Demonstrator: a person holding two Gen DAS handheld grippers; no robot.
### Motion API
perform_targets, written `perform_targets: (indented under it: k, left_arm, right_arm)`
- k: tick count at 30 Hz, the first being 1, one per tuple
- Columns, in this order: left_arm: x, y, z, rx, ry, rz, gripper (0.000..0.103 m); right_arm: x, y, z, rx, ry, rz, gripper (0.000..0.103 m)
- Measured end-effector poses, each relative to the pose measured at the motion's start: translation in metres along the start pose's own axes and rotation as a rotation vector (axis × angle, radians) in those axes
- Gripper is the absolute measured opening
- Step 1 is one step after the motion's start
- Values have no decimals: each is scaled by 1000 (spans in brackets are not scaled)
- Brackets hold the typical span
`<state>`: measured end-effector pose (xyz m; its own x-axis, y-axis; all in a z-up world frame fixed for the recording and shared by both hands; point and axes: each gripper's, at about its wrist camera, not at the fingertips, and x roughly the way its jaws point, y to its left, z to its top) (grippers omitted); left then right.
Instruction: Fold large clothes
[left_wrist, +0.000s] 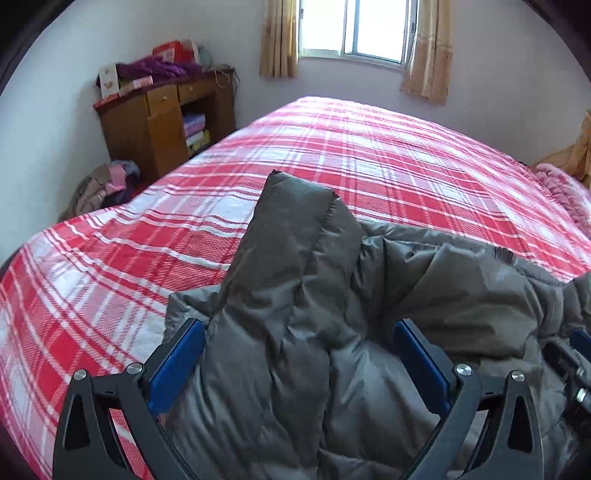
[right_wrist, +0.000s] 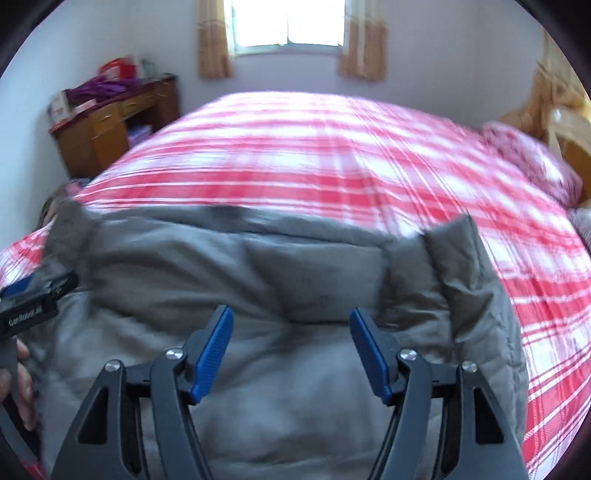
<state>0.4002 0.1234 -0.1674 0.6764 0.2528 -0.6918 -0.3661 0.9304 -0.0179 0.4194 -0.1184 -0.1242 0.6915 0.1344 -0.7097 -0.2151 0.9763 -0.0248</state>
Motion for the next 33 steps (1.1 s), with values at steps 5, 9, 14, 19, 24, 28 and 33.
perform_targets:
  k: [5, 9, 14, 19, 24, 28, 33]
  left_arm:
    - [17, -12, -18, 50, 18, 75, 102]
    - [21, -13, -19, 42, 11, 72, 102]
    - [25, -14, -19, 46, 8, 86, 102]
    - [30, -17, -19, 63, 17, 108, 102]
    - [2, -5, -15, 48, 43, 81, 102]
    - [-58, 24, -36, 30, -2, 73, 102]
    - [-54, 49, -76, -50, 95, 37, 102]
  right_arm:
    - [20, 36, -18, -72, 46, -40, 72]
    - [36, 24, -25, -15, 53, -12, 73]
    - [45, 26, -26, -45, 57, -40, 75]
    - [48, 30, -23, -52, 69, -43, 76]
    - [42, 29, -23, -59, 80, -42, 76]
    - [-1, 31, -35, -88, 29, -45, 82]
    - [-46, 31, -76, -90, -38, -55, 88]
